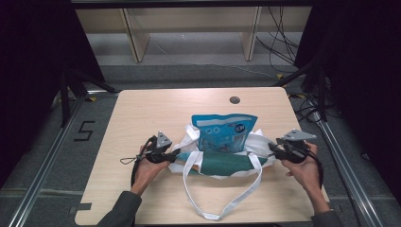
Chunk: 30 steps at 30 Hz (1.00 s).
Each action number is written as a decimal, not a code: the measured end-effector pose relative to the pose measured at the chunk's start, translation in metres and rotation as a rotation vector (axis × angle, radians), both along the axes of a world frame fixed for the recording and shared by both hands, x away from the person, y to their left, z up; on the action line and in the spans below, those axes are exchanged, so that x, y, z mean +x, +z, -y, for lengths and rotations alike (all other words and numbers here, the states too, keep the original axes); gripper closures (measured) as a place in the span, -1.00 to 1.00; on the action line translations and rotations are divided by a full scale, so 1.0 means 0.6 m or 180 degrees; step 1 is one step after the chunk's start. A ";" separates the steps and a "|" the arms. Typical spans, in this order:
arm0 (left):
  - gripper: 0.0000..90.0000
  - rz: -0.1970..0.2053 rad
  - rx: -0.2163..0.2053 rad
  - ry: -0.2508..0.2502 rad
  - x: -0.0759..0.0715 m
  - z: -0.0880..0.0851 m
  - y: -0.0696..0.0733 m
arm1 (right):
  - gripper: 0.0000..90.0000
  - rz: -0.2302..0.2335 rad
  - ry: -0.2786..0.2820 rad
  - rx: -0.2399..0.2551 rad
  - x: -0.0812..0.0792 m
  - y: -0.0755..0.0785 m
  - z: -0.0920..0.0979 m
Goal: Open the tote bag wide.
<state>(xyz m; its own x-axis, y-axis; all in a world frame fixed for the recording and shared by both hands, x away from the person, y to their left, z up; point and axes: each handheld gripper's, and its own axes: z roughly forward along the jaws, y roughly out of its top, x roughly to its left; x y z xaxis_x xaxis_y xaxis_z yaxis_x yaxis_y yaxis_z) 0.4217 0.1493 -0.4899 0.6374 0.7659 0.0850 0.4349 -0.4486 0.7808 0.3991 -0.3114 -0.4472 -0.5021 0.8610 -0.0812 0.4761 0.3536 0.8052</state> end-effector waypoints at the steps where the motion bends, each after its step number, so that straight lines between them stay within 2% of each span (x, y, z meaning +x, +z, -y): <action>1: 0.01 -0.0013 -0.0092 0.0008 0.000 -0.004 0.008 | 0.26 0.0053 0.0046 0.0117 -0.008 0.017 0.005; 2: -0.03 -0.0056 -0.0212 0.0034 -0.001 -0.005 0.015 | 0.23 0.0084 0.0097 0.0177 -0.017 0.032 0.008; 3: -0.06 -0.0007 -0.0265 0.0001 -0.001 -0.006 0.024 | 0.19 0.0018 0.0143 0.0339 -0.027 0.043 0.004; 6: -0.10 0.0126 -0.0266 -0.0004 -0.007 0.001 0.049 | 0.14 0.0078 0.0341 0.0350 -0.045 0.062 -0.018; 7: -0.10 0.0125 -0.0304 -0.0058 -0.008 0.006 0.055 | 0.12 0.0027 0.0443 0.0318 -0.050 0.066 -0.029; 8: -0.10 0.0138 -0.0288 -0.0120 -0.009 0.012 0.060 | 0.11 -0.0019 0.0541 0.0315 -0.055 0.069 -0.042; 9: -0.10 0.0161 -0.0253 -0.0203 -0.008 0.018 0.064 | 0.09 0.0096 0.0681 0.0274 -0.053 0.068 -0.053; 11: -0.11 0.0199 -0.0240 -0.0250 -0.002 0.031 0.068 | 0.07 -0.0016 0.0849 0.0306 -0.058 0.067 -0.078; 12: -0.12 0.0167 -0.0295 -0.0224 0.001 0.036 0.069 | 0.06 -0.0067 0.0904 0.0312 -0.059 0.065 -0.089; 13: -0.11 0.0187 -0.0297 -0.0232 0.005 0.040 0.070 | 0.04 -0.0040 0.0971 0.0283 -0.057 0.062 -0.096; 14: -0.10 0.0184 -0.0337 -0.0254 0.009 0.045 0.070 | 0.03 -0.0108 0.0963 0.0318 -0.058 0.058 -0.106; 15: -0.08 0.0183 -0.0308 -0.0314 0.014 0.048 0.071 | 0.00 -0.0116 0.1021 0.0270 -0.054 0.055 -0.111; 16: -0.07 0.0212 -0.0351 -0.0322 0.020 0.054 0.070 | -0.01 -0.0113 0.1049 0.0286 -0.052 0.049 -0.119; 17: -0.05 0.0213 -0.0411 -0.0318 0.025 0.059 0.070 | -0.01 -0.0217 0.1047 0.0297 -0.052 0.045 -0.126; 18: -0.01 0.0208 -0.0450 -0.0355 0.031 0.062 0.069 | -0.01 -0.0191 0.1103 0.0270 -0.047 0.039 -0.132; 19: 0.02 0.0225 -0.0503 -0.0408 0.037 0.064 0.070 | -0.01 -0.0273 0.1086 0.0272 -0.047 0.035 -0.138; 20: 0.09 0.0223 -0.0526 -0.0439 0.041 0.066 0.070 | 0.00 -0.0266 0.1150 0.0215 -0.043 0.032 -0.142; 22: 0.25 0.0217 -0.0567 -0.0487 0.049 0.068 0.074 | 0.07 -0.0381 0.1213 0.0196 -0.048 0.026 -0.151; 24: 0.46 0.0195 -0.0590 -0.0490 0.057 0.067 0.077 | 0.25 -0.0363 0.1330 0.0103 -0.050 0.025 -0.151; 25: 0.53 0.0198 -0.0652 -0.0501 0.062 0.068 0.077 | 0.35 -0.0374 0.1358 0.0091 -0.053 0.025 -0.151; 27: 0.73 0.0228 -0.0653 -0.0465 0.074 0.071 0.075 | 0.58 -0.0407 0.1459 0.0036 -0.061 0.023 -0.150; 30: 0.91 0.0138 -0.0630 -0.0307 0.093 0.079 0.061 | 0.86 -0.0423 0.1588 -0.0071 -0.075 0.015 -0.151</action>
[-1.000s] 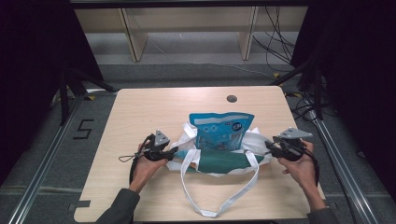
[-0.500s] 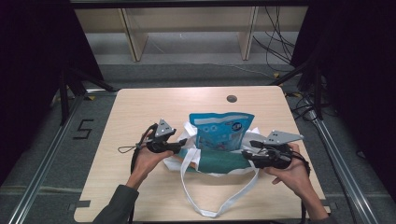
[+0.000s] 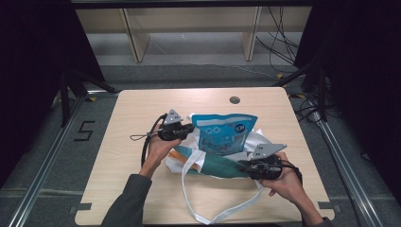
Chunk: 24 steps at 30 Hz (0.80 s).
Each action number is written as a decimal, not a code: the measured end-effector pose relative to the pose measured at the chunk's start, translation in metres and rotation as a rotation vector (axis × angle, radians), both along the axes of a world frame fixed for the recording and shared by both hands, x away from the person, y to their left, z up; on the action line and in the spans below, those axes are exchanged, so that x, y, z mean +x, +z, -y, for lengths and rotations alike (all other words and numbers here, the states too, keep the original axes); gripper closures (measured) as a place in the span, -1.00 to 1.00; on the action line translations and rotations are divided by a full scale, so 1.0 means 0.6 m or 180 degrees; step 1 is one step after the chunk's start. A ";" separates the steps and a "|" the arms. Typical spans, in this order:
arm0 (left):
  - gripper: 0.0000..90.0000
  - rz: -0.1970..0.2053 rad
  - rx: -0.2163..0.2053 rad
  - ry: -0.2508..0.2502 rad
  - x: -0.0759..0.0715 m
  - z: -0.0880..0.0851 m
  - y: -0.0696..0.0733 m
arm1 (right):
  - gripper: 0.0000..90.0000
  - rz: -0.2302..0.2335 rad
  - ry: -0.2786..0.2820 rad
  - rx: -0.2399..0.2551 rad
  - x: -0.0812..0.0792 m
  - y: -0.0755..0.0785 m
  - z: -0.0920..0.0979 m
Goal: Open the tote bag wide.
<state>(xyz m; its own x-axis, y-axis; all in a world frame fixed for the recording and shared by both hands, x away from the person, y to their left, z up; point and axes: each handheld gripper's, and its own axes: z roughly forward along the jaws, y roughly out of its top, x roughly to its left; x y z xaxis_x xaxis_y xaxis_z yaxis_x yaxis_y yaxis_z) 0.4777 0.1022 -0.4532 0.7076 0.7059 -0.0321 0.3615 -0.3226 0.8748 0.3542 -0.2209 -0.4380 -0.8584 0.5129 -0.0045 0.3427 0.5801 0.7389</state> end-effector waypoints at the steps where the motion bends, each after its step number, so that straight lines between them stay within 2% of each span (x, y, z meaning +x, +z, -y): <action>1: 0.92 -0.0051 0.0071 0.0035 0.009 0.001 -0.004 | 0.89 0.0013 0.0017 -0.0020 -0.004 -0.002 -0.002; 5: 0.92 -0.0303 0.0149 0.0173 0.046 0.003 -0.027 | 0.94 -0.0031 0.0133 -0.0187 -0.017 -0.016 -0.009; 7: 0.91 -0.0429 0.0302 0.0160 0.059 0.009 -0.041 | 0.94 -0.0044 0.0170 -0.0216 -0.018 -0.032 -0.012; 8: 0.90 -0.0475 0.0348 0.0174 0.065 0.012 -0.052 | 0.94 -0.0103 0.0147 -0.0240 -0.021 -0.040 -0.013; 9: 0.90 -0.0489 0.0339 0.0186 0.067 0.015 -0.059 | 0.94 -0.0171 0.0206 -0.0289 -0.023 -0.053 -0.017; 10: 0.89 -0.0542 0.0355 0.0183 0.069 0.018 -0.067 | 0.94 -0.0178 0.0179 -0.0299 -0.024 -0.063 -0.022; 12: 0.88 -0.0588 0.0419 0.0207 0.071 0.024 -0.079 | 0.93 -0.0275 0.0188 -0.0468 -0.032 -0.083 -0.038; 13: 0.87 -0.0595 0.0399 0.0229 0.070 0.028 -0.083 | 0.93 -0.0262 0.0227 -0.0555 -0.034 -0.090 -0.044; 14: 0.85 -0.0583 0.0441 0.0239 0.069 0.028 -0.083 | 0.93 -0.0117 0.0307 -0.0663 -0.032 -0.094 -0.047; 15: 0.83 -0.0541 0.0464 0.0243 0.067 0.026 -0.080 | 0.92 -0.0115 0.0312 -0.0699 -0.031 -0.092 -0.047; 16: 0.77 -0.0592 0.0404 0.0279 0.064 0.024 -0.076 | 0.92 -0.0163 0.0290 -0.0636 -0.031 -0.091 -0.045; 17: 0.65 -0.0580 0.0380 0.0281 0.061 0.020 -0.068 | 0.88 -0.0199 0.0289 -0.0584 -0.031 -0.091 -0.044; 18: 0.51 -0.0563 0.0335 0.0265 0.057 0.016 -0.060 | 0.80 -0.0315 0.0182 -0.0498 -0.034 -0.088 -0.042; 19: 0.39 -0.0551 0.0260 0.0301 0.050 0.012 -0.050 | 0.69 -0.0364 0.0155 -0.0416 -0.033 -0.084 -0.039; 20: 0.23 -0.0530 0.0220 0.0315 0.041 0.007 -0.039 | 0.55 -0.0322 0.0175 -0.0374 -0.027 -0.075 -0.033; 21: 0.13 -0.0515 0.0149 0.0315 0.031 0.003 -0.029 | 0.48 -0.0268 0.0111 -0.0277 -0.025 -0.066 -0.029; 23: 0.01 -0.0413 0.0083 0.0293 0.009 -0.005 -0.005 | 0.37 -0.0227 0.0090 -0.0098 -0.021 -0.036 -0.015; 24: -0.02 -0.0331 0.0097 0.0288 -0.002 -0.009 0.006 | 0.33 -0.0161 0.0061 0.0041 -0.020 -0.022 -0.007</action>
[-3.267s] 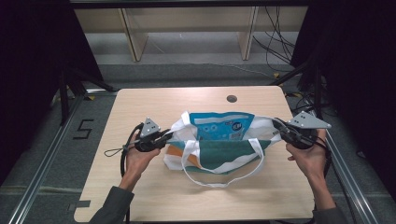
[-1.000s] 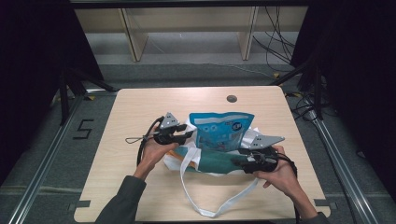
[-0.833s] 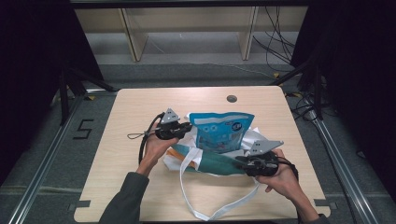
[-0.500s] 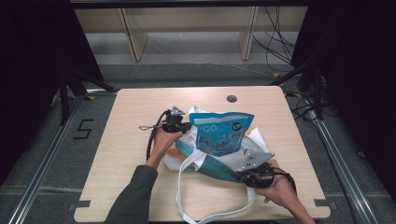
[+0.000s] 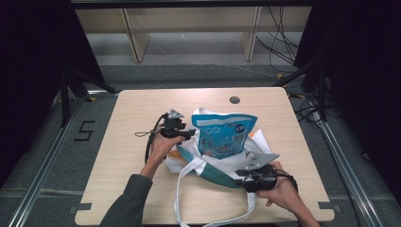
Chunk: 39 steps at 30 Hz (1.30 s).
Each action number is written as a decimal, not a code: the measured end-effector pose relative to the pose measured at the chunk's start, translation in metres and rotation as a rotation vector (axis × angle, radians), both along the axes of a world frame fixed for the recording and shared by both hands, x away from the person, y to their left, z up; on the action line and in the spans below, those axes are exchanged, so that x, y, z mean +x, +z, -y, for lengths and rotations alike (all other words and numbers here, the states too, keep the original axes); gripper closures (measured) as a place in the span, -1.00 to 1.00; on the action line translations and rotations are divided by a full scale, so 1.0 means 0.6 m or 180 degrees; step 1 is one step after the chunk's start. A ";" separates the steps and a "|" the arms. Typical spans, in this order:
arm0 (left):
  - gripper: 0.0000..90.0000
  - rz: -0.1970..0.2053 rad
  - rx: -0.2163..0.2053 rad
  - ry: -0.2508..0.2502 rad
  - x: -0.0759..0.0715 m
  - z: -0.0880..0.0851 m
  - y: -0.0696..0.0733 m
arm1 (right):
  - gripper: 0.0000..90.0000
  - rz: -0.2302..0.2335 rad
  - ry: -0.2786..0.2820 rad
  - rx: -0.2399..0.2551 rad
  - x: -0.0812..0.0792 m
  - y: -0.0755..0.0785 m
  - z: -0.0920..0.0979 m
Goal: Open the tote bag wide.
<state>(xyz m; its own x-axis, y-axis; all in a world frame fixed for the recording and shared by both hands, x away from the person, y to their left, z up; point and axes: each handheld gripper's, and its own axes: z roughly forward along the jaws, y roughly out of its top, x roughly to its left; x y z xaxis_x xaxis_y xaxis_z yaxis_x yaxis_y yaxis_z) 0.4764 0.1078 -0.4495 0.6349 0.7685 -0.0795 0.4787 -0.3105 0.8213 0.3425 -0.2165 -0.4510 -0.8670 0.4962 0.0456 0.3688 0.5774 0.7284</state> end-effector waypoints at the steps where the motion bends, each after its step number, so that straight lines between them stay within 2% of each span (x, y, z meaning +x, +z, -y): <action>1: -0.02 0.0040 0.0010 -0.0015 -0.012 -0.004 0.009 | 0.30 0.0031 -0.0071 0.0116 0.000 0.015 0.009; 3: -0.02 0.0065 -0.0012 -0.0070 -0.038 -0.010 0.023 | 0.28 0.0210 -0.0186 0.0221 0.006 0.042 0.029; 4: -0.02 0.0088 0.0044 -0.0143 -0.051 -0.012 0.027 | 0.26 0.0276 -0.0318 0.0247 0.009 0.054 0.040; 5: -0.02 0.0124 0.0076 -0.0139 -0.064 -0.013 0.030 | 0.26 0.0305 -0.0431 0.0291 0.011 0.064 0.049; 6: -0.02 0.0165 0.0078 -0.0149 -0.075 -0.016 0.029 | 0.26 0.0397 -0.0475 0.0291 0.020 0.071 0.060; 7: -0.02 0.0204 0.0102 -0.0187 -0.083 -0.019 0.029 | 0.26 0.0400 -0.0580 0.0301 0.023 0.075 0.066; 9: 0.00 0.0213 0.0026 -0.0244 -0.096 -0.015 0.025 | 0.25 0.0518 -0.0775 0.0271 0.039 0.078 0.081; 10: 0.00 0.0287 0.0116 -0.0302 -0.098 -0.013 0.026 | 0.25 0.0454 -0.0823 0.0237 0.045 0.078 0.086; 13: 0.03 0.0153 0.0054 -0.0483 -0.102 0.005 0.022 | 0.21 0.0392 -0.0938 0.0206 0.070 0.066 0.091; 14: 0.04 0.0016 -0.0028 -0.0435 -0.108 0.014 0.019 | 0.21 0.0399 -0.0930 0.0171 0.077 0.063 0.093; 15: 0.04 -0.0008 0.0000 -0.0495 -0.111 0.022 0.017 | 0.21 0.0334 -0.0963 0.0132 0.082 0.060 0.091; 16: 0.04 -0.0043 0.0048 -0.0582 -0.114 0.031 0.014 | 0.21 0.0357 -0.0944 0.0098 0.089 0.056 0.089; 17: 0.03 -0.0068 0.0076 -0.0612 -0.117 0.035 0.012 | 0.21 0.0199 -0.1002 0.0087 0.089 0.053 0.083; 19: 0.03 -0.0206 -0.0007 -0.0673 -0.124 0.042 0.004 | 0.20 0.0238 -0.0969 0.0038 0.097 0.048 0.081; 20: 0.02 -0.0315 -0.0110 -0.0674 -0.128 0.047 -0.001 | 0.20 0.0236 -0.0985 0.0038 0.100 0.047 0.080; 21: 0.01 -0.0337 -0.0107 -0.0675 -0.130 0.049 -0.004 | 0.20 0.0198 -0.0984 0.0040 0.102 0.046 0.078; 22: 0.01 -0.0336 -0.0046 -0.0659 -0.133 0.052 -0.008 | 0.20 0.0230 -0.0985 0.0037 0.106 0.044 0.078; 23: -0.01 -0.0334 0.0079 -0.0700 -0.133 0.050 -0.009 | 0.21 0.0221 -0.0993 0.0023 0.109 0.042 0.077; 25: -0.01 -0.0357 0.0241 -0.0733 -0.140 0.049 -0.017 | 0.24 0.0181 -0.1013 0.0017 0.112 0.040 0.076; 26: -0.02 -0.0340 0.0346 -0.0738 -0.143 0.049 -0.022 | 0.25 0.0236 -0.1012 0.0029 0.115 0.037 0.075; 28: 0.01 -0.0322 0.0427 -0.0749 -0.149 0.050 -0.030 | 0.31 0.0218 -0.0993 0.0017 0.117 0.035 0.072; 29: 0.10 -0.0316 0.0438 -0.0766 -0.152 0.052 -0.033 | 0.35 0.0186 -0.0966 0.0001 0.118 0.033 0.070; 32: 0.30 -0.0288 0.0564 -0.0837 -0.156 0.051 -0.040 | 0.61 0.0249 -0.0917 -0.0074 0.126 0.028 0.065; 34: 0.44 -0.0290 0.0555 -0.0849 -0.158 0.049 -0.047 | 0.80 0.0332 -0.0920 -0.0174 0.130 0.026 0.065; 35: 0.53 -0.0270 0.0603 -0.0891 -0.161 0.048 -0.052 | 0.87 0.0243 -0.0959 -0.0201 0.128 0.026 0.064; 36: 0.72 -0.0248 0.0667 -0.0916 -0.164 0.048 -0.055 | 0.93 0.0432 -0.0922 -0.0232 0.135 0.026 0.066; 38: 0.83 -0.0196 0.0777 -0.0975 -0.170 0.048 -0.062 | 0.95 0.0389 -0.0969 -0.0266 0.135 0.028 0.067; 39: 0.88 -0.0182 0.0799 -0.0982 -0.172 0.048 -0.064 | 0.95 0.0453 -0.1008 -0.0254 0.137 0.029 0.067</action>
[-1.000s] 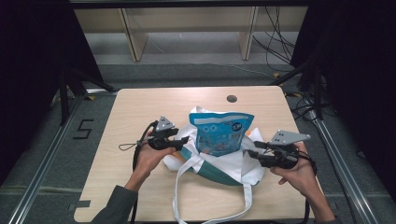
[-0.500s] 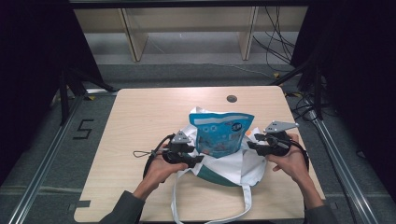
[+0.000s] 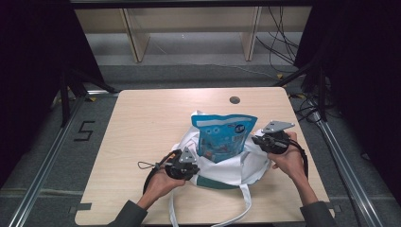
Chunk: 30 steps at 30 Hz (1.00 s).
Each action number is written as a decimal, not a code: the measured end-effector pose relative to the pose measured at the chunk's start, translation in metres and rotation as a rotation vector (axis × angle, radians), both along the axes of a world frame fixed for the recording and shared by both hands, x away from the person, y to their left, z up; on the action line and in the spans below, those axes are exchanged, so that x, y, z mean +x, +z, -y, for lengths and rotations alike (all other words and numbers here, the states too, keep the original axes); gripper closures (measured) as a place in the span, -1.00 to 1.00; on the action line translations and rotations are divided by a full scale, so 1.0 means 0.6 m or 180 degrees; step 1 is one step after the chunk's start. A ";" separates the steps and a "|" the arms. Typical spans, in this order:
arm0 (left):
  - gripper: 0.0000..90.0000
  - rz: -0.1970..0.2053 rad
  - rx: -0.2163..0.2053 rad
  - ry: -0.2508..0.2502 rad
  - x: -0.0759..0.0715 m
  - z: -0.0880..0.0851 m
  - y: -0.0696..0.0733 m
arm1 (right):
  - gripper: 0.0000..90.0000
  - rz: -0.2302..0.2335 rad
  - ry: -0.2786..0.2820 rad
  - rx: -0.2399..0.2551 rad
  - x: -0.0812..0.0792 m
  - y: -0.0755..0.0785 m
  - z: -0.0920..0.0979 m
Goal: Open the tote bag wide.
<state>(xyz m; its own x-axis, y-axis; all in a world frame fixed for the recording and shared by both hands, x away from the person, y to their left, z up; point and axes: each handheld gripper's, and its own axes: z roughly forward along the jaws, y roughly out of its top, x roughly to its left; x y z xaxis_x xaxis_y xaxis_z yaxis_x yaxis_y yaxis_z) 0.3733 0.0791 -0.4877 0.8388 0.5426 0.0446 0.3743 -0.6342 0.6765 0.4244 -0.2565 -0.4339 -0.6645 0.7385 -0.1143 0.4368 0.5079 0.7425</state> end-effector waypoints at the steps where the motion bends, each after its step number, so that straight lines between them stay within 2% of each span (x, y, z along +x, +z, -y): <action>1: 0.92 -0.0004 0.0000 -0.0006 -0.001 -0.001 -0.003 | 0.96 0.0082 -0.0006 -0.0016 0.004 0.001 0.003; 5: 0.96 0.0031 0.0083 -0.0039 -0.004 -0.006 -0.009 | 0.96 0.0156 -0.0192 0.0037 0.031 -0.006 0.014; 7: 0.98 0.0030 0.0067 -0.0032 -0.006 -0.003 -0.016 | 0.96 0.0042 -0.0303 0.0027 0.050 -0.024 0.018; 9: 0.99 0.0054 0.0061 -0.0024 -0.008 -0.002 -0.016 | 0.96 -0.0080 -0.0382 -0.0083 0.070 -0.052 0.018; 11: 0.99 0.0062 0.0116 -0.0041 -0.007 -0.004 -0.015 | 0.96 -0.0181 -0.0404 -0.0154 0.087 -0.086 0.015; 13: 0.98 0.0059 0.0082 -0.0022 -0.008 -0.004 -0.015 | 0.96 -0.0245 -0.0406 -0.0144 0.092 -0.099 0.013; 14: 0.98 0.0062 0.0066 -0.0026 -0.007 -0.005 -0.015 | 0.96 -0.0241 -0.0409 -0.0173 0.090 -0.096 0.011; 15: 0.95 0.0081 0.0067 -0.0027 -0.007 -0.005 -0.012 | 0.95 -0.0176 -0.0401 -0.0198 0.088 -0.095 0.011; 17: 0.79 0.0119 0.0020 -0.0016 -0.005 -0.009 -0.001 | 0.87 -0.0188 -0.0386 -0.0200 0.086 -0.091 0.012; 19: 0.59 0.0110 -0.0151 0.0050 -0.002 -0.018 0.014 | 0.61 -0.0212 -0.0499 -0.0066 0.083 -0.081 0.019; 21: 0.50 0.0173 -0.0274 0.0092 0.002 -0.028 0.033 | 0.41 -0.0226 -0.0542 0.0012 0.076 -0.067 0.027; 22: 0.45 0.0184 -0.0348 0.0130 0.005 -0.032 0.041 | 0.36 -0.0222 -0.0561 0.0093 0.071 -0.060 0.031; 23: 0.41 0.0247 -0.0373 0.0137 0.011 -0.038 0.051 | 0.30 -0.0153 -0.0525 0.0165 0.068 -0.053 0.038; 24: 0.38 0.0274 -0.0431 0.0237 0.014 -0.043 0.057 | 0.22 -0.0226 -0.0580 0.0261 0.059 -0.043 0.041; 25: 0.35 0.0332 -0.0458 0.0295 0.021 -0.047 0.065 | 0.20 -0.0100 -0.0548 0.0274 0.053 -0.038 0.045; 26: 0.34 0.0371 -0.0479 0.0332 0.030 -0.052 0.071 | 0.19 -0.0158 -0.0570 0.0367 0.040 -0.029 0.044; 27: 0.34 0.0401 -0.0503 0.0394 0.041 -0.055 0.075 | 0.17 -0.0082 -0.0498 0.0312 0.030 -0.023 0.046; 29: 0.31 0.0534 -0.0421 0.0619 0.064 -0.062 0.078 | 0.11 -0.0144 -0.0503 0.0386 0.005 -0.016 0.038; 30: 0.32 0.0635 -0.0279 0.0645 0.080 -0.066 0.077 | 0.10 -0.0155 -0.0514 0.0401 -0.002 -0.013 0.036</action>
